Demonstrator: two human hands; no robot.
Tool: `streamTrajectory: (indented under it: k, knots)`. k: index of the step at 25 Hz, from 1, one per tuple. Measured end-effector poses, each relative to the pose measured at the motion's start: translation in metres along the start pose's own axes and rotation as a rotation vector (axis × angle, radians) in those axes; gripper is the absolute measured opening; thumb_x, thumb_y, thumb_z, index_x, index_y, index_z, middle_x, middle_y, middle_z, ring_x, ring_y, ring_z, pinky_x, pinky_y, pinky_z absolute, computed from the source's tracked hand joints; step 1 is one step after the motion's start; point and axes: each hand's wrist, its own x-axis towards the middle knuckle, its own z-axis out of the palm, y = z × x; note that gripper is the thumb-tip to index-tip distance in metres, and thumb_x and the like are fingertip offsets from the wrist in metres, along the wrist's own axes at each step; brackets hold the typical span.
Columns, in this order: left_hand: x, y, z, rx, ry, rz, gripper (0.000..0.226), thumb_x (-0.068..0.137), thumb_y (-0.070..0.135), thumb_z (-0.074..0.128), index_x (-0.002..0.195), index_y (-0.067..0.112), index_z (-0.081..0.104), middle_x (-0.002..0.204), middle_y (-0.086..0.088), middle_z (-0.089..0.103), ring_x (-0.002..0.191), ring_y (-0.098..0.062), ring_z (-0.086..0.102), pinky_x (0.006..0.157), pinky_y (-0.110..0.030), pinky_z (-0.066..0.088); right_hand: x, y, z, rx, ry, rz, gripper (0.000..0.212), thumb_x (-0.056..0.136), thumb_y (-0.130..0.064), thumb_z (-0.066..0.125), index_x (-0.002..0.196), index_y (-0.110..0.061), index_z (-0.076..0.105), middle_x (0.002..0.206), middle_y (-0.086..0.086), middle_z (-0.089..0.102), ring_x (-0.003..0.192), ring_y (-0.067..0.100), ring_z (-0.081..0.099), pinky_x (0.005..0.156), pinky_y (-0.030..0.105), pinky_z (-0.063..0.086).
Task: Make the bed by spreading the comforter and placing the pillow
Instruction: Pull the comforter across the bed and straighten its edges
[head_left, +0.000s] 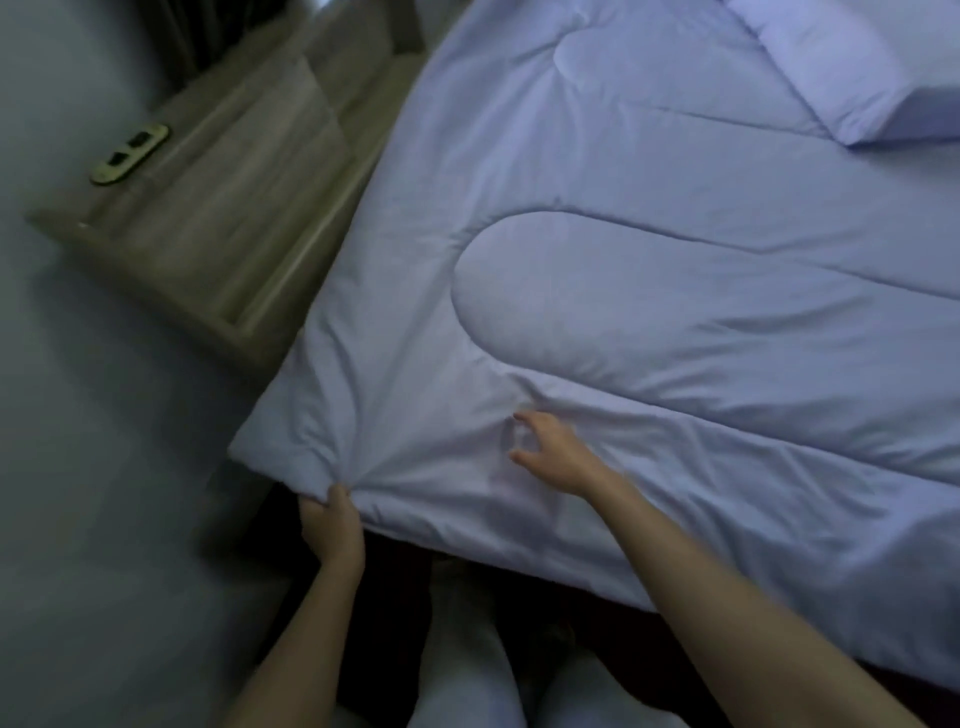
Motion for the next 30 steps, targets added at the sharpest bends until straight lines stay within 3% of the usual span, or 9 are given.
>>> streamTrajectory:
  k: [4,8,11,14,17,21,25,27,30]
  knots:
    - [0.022,0.02,0.033,-0.047,0.007,-0.527,0.067,0.087,0.017,0.058,0.142,0.0,0.026,0.142,-0.025,0.039,0.124,-0.042,0.046,0.101,-0.047,0.043,0.005,0.009,-0.014,0.036,0.197,0.065,0.053,0.085,-0.022,0.06,0.135,-0.013,0.046,0.14,0.012,0.046,0.131,0.028,0.042,0.11,0.036,0.034]
    - [0.049,0.056,0.048,0.508,-0.132,-0.058,0.058,0.088,0.024,0.055,0.139,0.006,0.036,0.141,-0.024,0.039,0.124,-0.043,0.043,0.102,-0.048,0.04,0.011,0.007,-0.02,-0.032,0.299,0.139,0.053,0.082,-0.023,0.06,0.134,-0.016,0.048,0.144,0.011,0.043,0.134,0.03,0.039,0.108,0.042,0.036]
    - [0.071,0.087,0.079,0.676,-0.318,0.287,0.056,0.086,0.021,0.053,0.138,0.007,0.039,0.142,-0.02,0.04,0.127,-0.04,0.043,0.106,-0.047,0.038,0.014,0.002,-0.023,-0.112,0.324,0.229,0.063,0.084,-0.026,0.058,0.143,-0.02,0.037,0.155,0.011,0.025,0.142,0.03,0.025,0.113,0.043,0.03]
    - [0.097,0.122,0.115,0.743,-0.358,0.492,0.053,0.088,0.02,0.05,0.138,0.008,0.039,0.141,-0.019,0.039,0.126,-0.038,0.044,0.103,-0.048,0.037,0.026,0.004,-0.032,-0.141,0.393,0.324,0.064,0.088,-0.029,0.053,0.147,-0.02,0.029,0.158,0.009,0.019,0.144,0.027,0.02,0.113,0.046,0.029]
    - [0.149,0.147,0.14,0.83,-0.318,0.483,0.054,0.092,0.029,0.045,0.14,0.008,0.037,0.143,-0.021,0.039,0.13,-0.039,0.041,0.106,-0.051,0.032,0.045,0.005,-0.034,-0.249,0.403,0.347,0.064,0.091,-0.036,0.048,0.149,-0.022,0.023,0.16,0.003,0.016,0.146,0.023,0.016,0.115,0.051,0.022]
    - [0.223,0.142,0.153,0.769,-0.411,0.274,0.072,0.091,0.047,0.05,0.144,0.0,0.032,0.149,-0.025,0.035,0.135,-0.04,0.038,0.112,-0.047,0.032,0.088,-0.017,-0.008,-0.281,0.297,0.283,0.066,0.092,-0.047,0.044,0.15,-0.033,0.015,0.161,-0.004,0.005,0.148,0.024,0.004,0.114,0.058,0.01]
    - [0.243,0.137,0.153,0.67,-0.388,0.498,0.04,0.091,0.029,0.058,0.114,-0.004,0.058,0.12,-0.029,0.059,0.11,-0.04,0.057,0.092,-0.043,0.046,0.112,-0.032,0.025,-0.227,0.402,0.405,0.067,0.09,-0.054,0.042,0.148,-0.042,0.012,0.161,-0.006,-0.001,0.148,0.026,-0.003,0.112,0.061,0.004]
    - [0.239,0.139,0.151,0.695,-0.305,0.599,0.036,0.093,0.023,0.055,0.118,-0.003,0.054,0.123,-0.028,0.055,0.112,-0.04,0.054,0.092,-0.041,0.043,0.11,-0.035,0.03,-0.263,0.42,0.383,0.069,0.088,-0.056,0.041,0.148,-0.042,0.012,0.161,-0.005,0.001,0.149,0.026,-0.001,0.112,0.061,0.005]
    - [0.231,0.144,0.157,0.729,-0.233,0.498,0.041,0.093,0.02,0.055,0.128,0.0,0.05,0.129,-0.028,0.051,0.118,-0.042,0.051,0.095,-0.044,0.042,0.102,-0.034,0.018,-0.292,0.378,0.307,0.067,0.085,-0.056,0.035,0.148,-0.036,0.021,0.161,-0.003,0.009,0.148,0.025,0.008,0.112,0.06,0.011]
